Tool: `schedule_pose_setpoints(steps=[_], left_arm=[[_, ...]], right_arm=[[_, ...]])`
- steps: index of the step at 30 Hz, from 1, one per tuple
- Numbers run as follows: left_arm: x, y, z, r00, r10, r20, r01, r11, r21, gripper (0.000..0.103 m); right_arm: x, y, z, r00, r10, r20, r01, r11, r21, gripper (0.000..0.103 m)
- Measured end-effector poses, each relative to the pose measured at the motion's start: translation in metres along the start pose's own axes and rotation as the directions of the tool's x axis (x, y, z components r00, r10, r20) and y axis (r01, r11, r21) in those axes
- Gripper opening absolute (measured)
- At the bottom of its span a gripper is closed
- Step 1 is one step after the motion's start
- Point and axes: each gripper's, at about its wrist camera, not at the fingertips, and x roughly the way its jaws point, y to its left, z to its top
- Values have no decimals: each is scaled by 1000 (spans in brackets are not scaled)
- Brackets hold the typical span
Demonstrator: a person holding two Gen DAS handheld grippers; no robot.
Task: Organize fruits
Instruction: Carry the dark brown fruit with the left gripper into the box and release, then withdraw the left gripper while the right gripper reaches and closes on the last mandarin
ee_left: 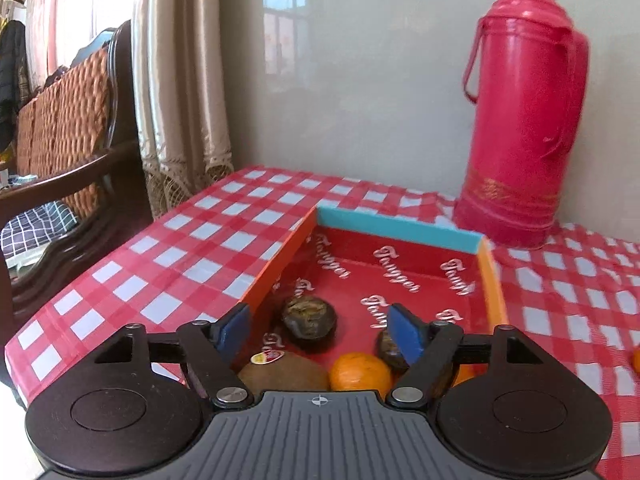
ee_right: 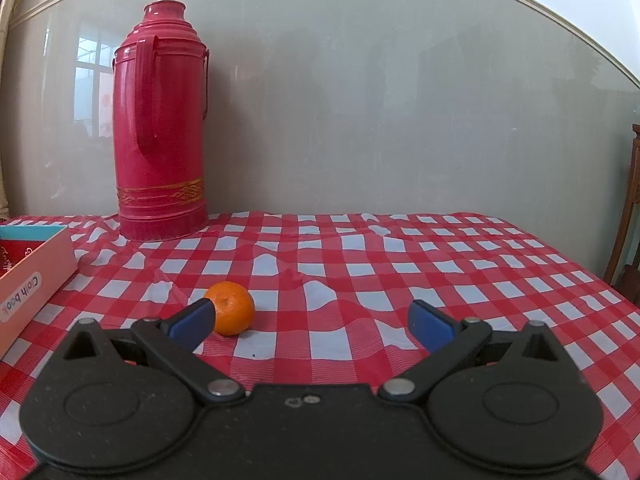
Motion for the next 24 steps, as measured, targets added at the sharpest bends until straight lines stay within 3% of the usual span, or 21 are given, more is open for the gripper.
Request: schedule_pose_setpoints(steps=[12, 24], left_arm=[[-51, -19, -11, 998, -21, 64, 16, 998, 67, 96], [-76, -10, -52, 997, 19, 79, -26, 996, 90, 103]], right_arm=[[-1, -1, 1, 1000, 11, -5, -11, 1000, 9, 97], [2, -1, -1, 999, 22, -28, -21, 1000, 7, 97]])
